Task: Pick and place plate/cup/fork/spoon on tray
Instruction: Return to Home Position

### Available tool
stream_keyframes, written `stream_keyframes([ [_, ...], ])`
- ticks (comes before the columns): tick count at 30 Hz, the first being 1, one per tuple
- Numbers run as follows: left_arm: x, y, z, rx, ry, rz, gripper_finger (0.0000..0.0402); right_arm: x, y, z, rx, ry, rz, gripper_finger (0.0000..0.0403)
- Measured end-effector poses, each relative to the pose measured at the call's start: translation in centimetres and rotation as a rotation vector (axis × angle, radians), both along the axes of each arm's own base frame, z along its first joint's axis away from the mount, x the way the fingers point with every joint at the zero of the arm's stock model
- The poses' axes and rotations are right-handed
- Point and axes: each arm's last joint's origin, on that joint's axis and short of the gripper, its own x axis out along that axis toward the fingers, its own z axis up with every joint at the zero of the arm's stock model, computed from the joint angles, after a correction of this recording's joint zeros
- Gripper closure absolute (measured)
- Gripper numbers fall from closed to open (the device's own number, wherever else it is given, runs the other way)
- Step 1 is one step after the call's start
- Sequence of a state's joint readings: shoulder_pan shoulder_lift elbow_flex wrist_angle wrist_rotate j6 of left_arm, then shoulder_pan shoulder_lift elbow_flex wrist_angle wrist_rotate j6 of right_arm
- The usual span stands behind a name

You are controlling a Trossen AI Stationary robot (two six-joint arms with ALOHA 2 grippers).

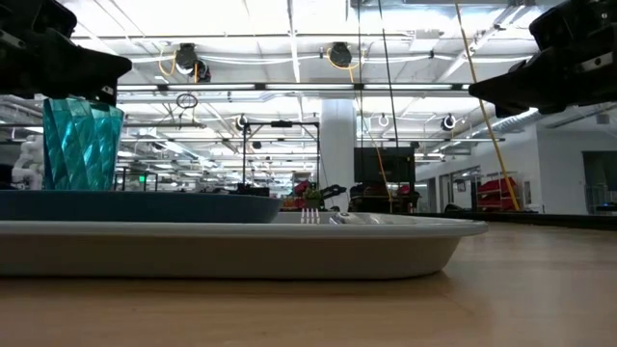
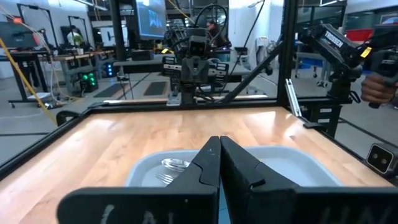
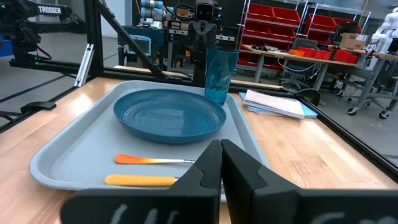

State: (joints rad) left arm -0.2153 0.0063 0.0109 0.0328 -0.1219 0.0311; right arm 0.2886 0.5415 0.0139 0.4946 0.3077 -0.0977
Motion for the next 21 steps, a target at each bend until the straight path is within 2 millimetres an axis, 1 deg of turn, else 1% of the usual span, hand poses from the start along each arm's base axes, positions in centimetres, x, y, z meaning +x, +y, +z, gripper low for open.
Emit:
stream_keyframes([
  [6, 0.0, 0.0, 0.0, -0.007, 0.002, -0.001, 0.0385, 0.0, 0.0, 0.0, 0.020, -0.005, -0.002, 0.0403],
  [15, 0.0, 0.0, 0.3, 0.006, -0.031, 0.003, 0.0383, -0.6, -0.2, 0.3, 0.032, -0.015, 0.001, 0.0403],
  [21, 0.0, 0.0, 0.3, 0.006, -0.034, 0.002, 0.0383, -1.2, -0.1, 0.8, 0.033, -0.063, 0.103, 0.0403],
])
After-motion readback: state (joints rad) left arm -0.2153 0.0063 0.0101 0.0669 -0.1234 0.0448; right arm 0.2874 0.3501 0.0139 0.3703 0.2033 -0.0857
